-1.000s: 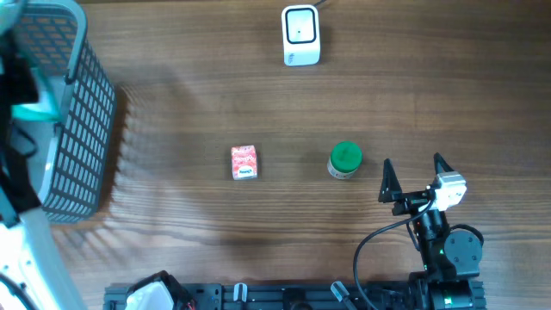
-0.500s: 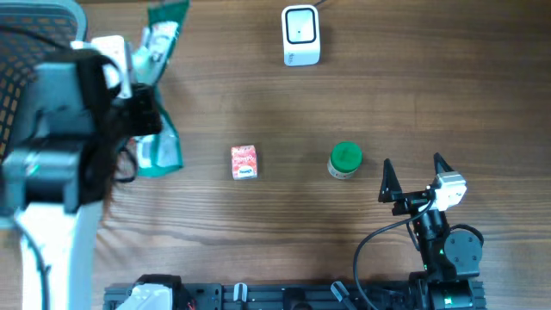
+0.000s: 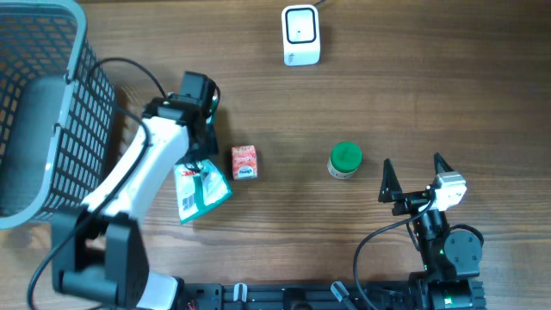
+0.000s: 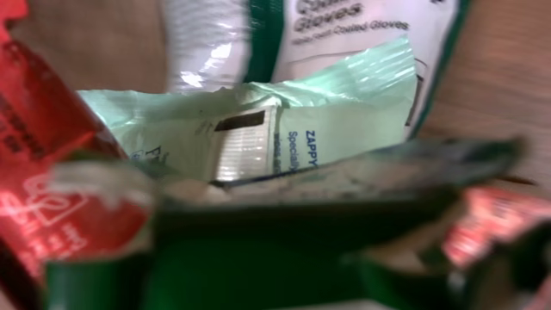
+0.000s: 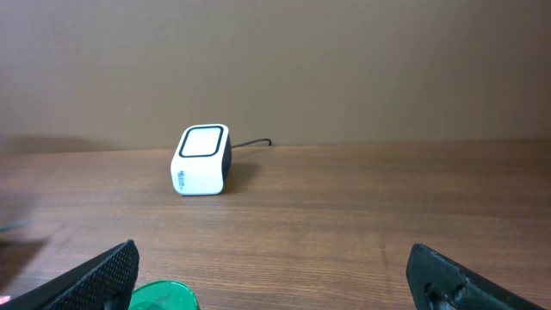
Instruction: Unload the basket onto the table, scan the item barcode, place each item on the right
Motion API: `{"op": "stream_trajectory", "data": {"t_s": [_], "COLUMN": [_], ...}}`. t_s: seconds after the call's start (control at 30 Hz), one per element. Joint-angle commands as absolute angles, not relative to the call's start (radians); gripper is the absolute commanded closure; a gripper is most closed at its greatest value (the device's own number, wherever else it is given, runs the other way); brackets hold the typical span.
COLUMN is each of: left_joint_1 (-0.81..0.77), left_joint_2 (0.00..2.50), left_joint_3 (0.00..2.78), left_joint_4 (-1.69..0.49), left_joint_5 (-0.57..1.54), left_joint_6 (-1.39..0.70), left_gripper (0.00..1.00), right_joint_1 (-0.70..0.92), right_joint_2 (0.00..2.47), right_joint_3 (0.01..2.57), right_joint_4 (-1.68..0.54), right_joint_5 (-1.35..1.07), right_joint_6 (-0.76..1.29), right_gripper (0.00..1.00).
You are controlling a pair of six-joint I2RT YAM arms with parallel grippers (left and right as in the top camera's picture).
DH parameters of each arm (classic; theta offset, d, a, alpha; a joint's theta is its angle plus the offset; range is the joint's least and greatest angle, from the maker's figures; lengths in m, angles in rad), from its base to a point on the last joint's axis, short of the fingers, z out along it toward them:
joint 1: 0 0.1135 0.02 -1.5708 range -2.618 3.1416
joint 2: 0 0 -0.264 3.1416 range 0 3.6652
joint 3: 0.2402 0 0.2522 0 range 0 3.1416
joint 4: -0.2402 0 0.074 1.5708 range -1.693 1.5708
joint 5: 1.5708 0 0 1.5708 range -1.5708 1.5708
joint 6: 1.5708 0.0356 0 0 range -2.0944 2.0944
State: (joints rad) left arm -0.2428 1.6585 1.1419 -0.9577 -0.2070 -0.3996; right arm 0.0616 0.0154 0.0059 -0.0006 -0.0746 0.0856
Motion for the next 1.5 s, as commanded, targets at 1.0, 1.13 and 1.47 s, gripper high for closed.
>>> {"op": "stream_trajectory", "data": {"t_s": [1.0,1.13,1.47], "left_joint_1": [-0.567,-0.511,-0.474], "left_joint_2": [1.894,1.895,1.895], "left_joint_3": [1.223,1.222,1.208], "left_joint_4": [-0.997,-0.999,-0.997], "left_joint_5": [-0.297,-0.296,-0.201], "left_joint_6": [-0.382,-0.369,-0.344], "left_gripper": [0.96,0.93,0.16], "right_joint_1": [0.056,0.056,0.056], "right_joint_2": [0.007,0.007,0.007], "right_joint_3": [0.005,0.005,0.005], "right_joint_4": [0.002,0.003,0.003], "right_joint_5": [-0.076,-0.076,-0.076], "right_joint_6": [0.081,0.081,0.081], "right_gripper": [0.00,0.00,0.00]}}
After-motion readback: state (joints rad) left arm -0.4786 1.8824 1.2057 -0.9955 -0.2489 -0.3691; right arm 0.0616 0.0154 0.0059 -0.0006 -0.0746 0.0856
